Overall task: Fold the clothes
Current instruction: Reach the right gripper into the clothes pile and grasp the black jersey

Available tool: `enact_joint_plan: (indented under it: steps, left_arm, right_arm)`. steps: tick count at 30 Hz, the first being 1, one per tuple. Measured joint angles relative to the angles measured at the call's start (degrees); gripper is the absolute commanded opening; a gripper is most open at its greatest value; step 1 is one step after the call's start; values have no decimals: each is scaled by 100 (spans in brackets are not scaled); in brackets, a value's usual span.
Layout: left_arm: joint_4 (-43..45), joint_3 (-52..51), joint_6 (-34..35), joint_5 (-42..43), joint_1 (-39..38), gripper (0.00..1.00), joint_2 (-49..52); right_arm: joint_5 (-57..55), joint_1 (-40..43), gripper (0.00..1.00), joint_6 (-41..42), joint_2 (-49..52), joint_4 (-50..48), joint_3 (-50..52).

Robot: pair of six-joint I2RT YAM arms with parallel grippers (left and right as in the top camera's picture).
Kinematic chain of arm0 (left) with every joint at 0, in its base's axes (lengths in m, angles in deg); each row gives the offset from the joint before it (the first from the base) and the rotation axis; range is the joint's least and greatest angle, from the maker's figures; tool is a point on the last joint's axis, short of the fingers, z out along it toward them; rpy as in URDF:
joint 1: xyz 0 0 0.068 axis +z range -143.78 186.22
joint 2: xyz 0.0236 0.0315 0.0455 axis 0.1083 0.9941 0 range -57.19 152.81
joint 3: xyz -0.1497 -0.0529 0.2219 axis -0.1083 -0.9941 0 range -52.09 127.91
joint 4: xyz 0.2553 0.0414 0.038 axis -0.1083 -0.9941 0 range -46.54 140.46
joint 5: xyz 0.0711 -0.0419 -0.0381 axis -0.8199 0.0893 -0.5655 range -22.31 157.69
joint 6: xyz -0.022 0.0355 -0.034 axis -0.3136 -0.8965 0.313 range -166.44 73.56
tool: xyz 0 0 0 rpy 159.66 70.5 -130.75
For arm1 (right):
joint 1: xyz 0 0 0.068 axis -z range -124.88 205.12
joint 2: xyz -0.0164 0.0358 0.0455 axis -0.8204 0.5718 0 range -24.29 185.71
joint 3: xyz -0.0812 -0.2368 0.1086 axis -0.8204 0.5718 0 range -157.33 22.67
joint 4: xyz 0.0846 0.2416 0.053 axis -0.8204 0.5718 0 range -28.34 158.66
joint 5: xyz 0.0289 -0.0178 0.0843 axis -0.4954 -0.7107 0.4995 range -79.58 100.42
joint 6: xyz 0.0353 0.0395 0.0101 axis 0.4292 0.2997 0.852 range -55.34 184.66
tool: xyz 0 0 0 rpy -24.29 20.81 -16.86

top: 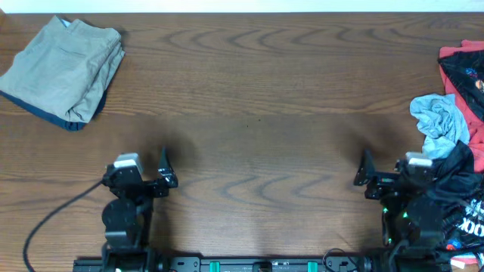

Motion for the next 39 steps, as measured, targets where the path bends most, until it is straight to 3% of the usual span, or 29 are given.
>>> enact_joint_plan:
  steps: [5,15,17,26,39]
  left_arm:
    - [-229,1049,2,-20,2,98,1300]
    - [-1845,2754,20,-20,0,98,3442]
    - [-1873,2911,22,-20,0,98,3646]
    - [-1888,3040,42,-20,0,98,3851]
    - [-1891,3042,42,-20,0,98,3851]
  right_arm:
    - [-260,2,99,-13,1239,776,-1003]
    - [-424,378,99,-17,3617,1665,-2594]
    - [-450,444,92,-76,3877,1659,-2693]
    - [-1447,1298,85,308,5088,1969,-2723]
    - [-1818,2479,52,1047,6736,1816,-2723]
